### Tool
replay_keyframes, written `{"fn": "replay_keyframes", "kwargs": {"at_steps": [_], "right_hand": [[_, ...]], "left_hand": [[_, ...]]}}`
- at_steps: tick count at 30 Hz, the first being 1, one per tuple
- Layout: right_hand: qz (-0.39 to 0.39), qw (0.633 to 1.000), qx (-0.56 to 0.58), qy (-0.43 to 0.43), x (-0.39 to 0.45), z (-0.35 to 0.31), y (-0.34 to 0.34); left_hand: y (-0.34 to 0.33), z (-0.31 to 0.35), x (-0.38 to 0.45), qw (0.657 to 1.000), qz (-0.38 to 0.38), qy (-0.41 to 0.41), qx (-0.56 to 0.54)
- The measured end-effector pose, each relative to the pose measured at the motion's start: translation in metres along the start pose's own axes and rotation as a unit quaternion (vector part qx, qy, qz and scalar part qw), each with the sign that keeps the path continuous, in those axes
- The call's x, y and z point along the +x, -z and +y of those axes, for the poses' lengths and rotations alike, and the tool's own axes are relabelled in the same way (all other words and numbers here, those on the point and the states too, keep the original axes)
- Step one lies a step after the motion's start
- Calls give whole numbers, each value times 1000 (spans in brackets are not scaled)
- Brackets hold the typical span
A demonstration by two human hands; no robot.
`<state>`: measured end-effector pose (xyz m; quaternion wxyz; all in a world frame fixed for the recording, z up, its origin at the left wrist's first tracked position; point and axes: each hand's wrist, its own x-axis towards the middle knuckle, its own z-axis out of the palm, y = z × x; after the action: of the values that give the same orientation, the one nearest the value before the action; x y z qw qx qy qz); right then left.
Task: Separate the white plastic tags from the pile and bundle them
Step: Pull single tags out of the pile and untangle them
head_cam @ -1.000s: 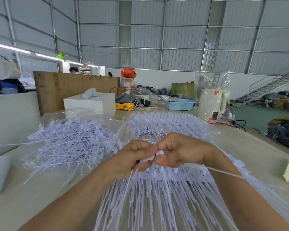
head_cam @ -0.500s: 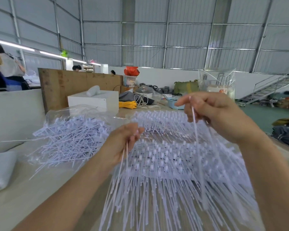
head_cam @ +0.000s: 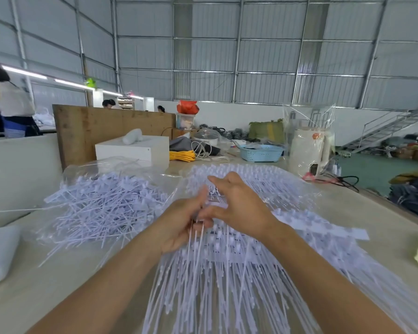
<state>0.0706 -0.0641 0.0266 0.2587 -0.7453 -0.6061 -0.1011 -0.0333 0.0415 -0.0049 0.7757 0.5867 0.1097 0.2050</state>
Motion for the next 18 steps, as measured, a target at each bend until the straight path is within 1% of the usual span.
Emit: {"fn": "replay_keyframes", "kwargs": {"at_steps": [2, 4, 6, 7, 10, 12, 15, 18], "right_hand": [[-54, 998, 40, -11, -3, 12, 7], [-110, 992, 61, -8, -8, 21, 16], [-135, 983, 121, -12, -12, 26, 20], [-133, 981, 137, -15, -14, 27, 19], [-112, 984, 138, 2, -15, 27, 18], [-119, 979, 167, 11, -17, 27, 18], [-152, 955, 256, -4, -19, 27, 18], [-203, 938, 280, -13, -19, 24, 22]], "left_hand": [[-5, -4, 0, 997, 29, -17, 66], [-10, -6, 0, 994, 79, -28, 68], [-11, -5, 0, 990, 114, -46, 68], [-11, -4, 0, 989, 116, -55, 75], [-13, -4, -4, 986, 69, -86, 125], [-13, -4, -7, 984, 45, -95, 145], [-10, 0, -8, 985, 9, -84, 153], [-8, 4, -10, 985, -19, -71, 158]]}}
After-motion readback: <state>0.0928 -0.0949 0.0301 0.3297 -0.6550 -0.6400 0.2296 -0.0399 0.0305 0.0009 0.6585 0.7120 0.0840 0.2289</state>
